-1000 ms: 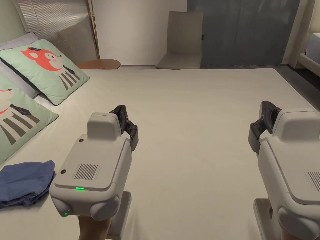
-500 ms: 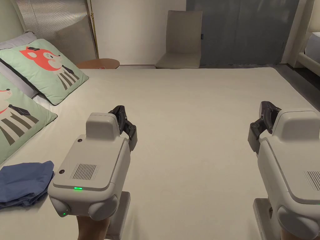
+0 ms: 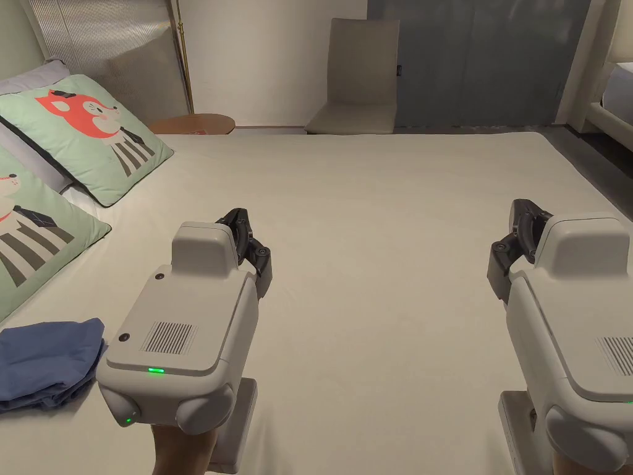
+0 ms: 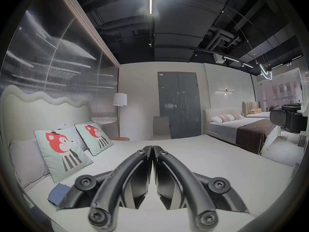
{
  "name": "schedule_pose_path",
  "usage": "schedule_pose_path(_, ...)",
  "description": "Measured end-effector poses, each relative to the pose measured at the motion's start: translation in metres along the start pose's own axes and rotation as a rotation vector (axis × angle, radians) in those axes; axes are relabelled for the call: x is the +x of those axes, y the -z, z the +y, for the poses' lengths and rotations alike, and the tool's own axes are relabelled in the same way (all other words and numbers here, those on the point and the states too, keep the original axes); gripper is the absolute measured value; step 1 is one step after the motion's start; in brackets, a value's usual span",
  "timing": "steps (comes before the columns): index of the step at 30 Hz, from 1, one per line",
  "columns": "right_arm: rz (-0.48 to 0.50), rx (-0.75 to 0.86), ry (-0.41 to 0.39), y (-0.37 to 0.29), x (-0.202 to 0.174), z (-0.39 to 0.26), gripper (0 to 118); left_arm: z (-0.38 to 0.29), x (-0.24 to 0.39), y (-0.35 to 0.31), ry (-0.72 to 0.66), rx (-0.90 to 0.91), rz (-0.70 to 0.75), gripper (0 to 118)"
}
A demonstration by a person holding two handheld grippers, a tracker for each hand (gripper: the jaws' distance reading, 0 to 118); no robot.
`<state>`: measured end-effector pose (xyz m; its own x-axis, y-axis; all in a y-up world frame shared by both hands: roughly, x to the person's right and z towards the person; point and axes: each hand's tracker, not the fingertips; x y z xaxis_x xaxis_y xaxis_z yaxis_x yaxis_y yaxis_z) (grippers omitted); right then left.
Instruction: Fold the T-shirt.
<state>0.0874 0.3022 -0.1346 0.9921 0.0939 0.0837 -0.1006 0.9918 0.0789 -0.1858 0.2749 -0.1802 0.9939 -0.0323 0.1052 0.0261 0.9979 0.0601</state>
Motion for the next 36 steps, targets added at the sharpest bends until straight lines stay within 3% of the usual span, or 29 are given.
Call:
schedule_pose_path(21, 0.002, -0.006, -0.006, 0.002, -0.001, -0.001, 1, -0.002, -0.001, 0.005, 0.009, -0.006, 0.006, 0)
schedule_pose_path(23, -0.004, -0.008, -0.011, 0.002, -0.002, -0.001, 2, -0.003, -0.001, 0.005, 0.007, -0.006, 0.005, 6)
schedule_pose_path(24, -0.005, -0.01, -0.01, 0.002, -0.002, -0.002, 7, -0.004, -0.001, 0.006, 0.002, -0.005, 0.004, 24)
schedule_pose_path(25, -0.007, -0.012, -0.007, 0.002, -0.002, -0.002, 21, -0.004, -0.002, 0.006, -0.004, -0.007, 0.004, 45)
schedule_pose_path(26, -0.008, -0.013, -0.004, 0.002, -0.001, -0.002, 43, -0.004, -0.002, 0.006, -0.009, -0.01, 0.004, 67)
schedule_pose_path(27, -0.007, -0.015, 0.001, 0.002, -0.001, -0.003, 73, -0.004, -0.002, 0.006, -0.013, -0.011, 0.004, 95)
schedule_pose_path(28, -0.004, -0.024, 0.005, 0.003, 0.0, -0.003, 92, -0.004, -0.002, 0.007, -0.013, -0.015, 0.004, 109)
schedule_pose_path(30, -0.01, -0.031, 0.014, 0.005, 0.0, -0.005, 118, -0.005, -0.002, 0.008, -0.016, -0.018, -0.006, 110)
schedule_pose_path(36, -0.025, -0.025, 0.028, 0.005, 0.003, -0.009, 118, -0.007, 0.0, 0.009, -0.008, -0.007, 0.009, 110)
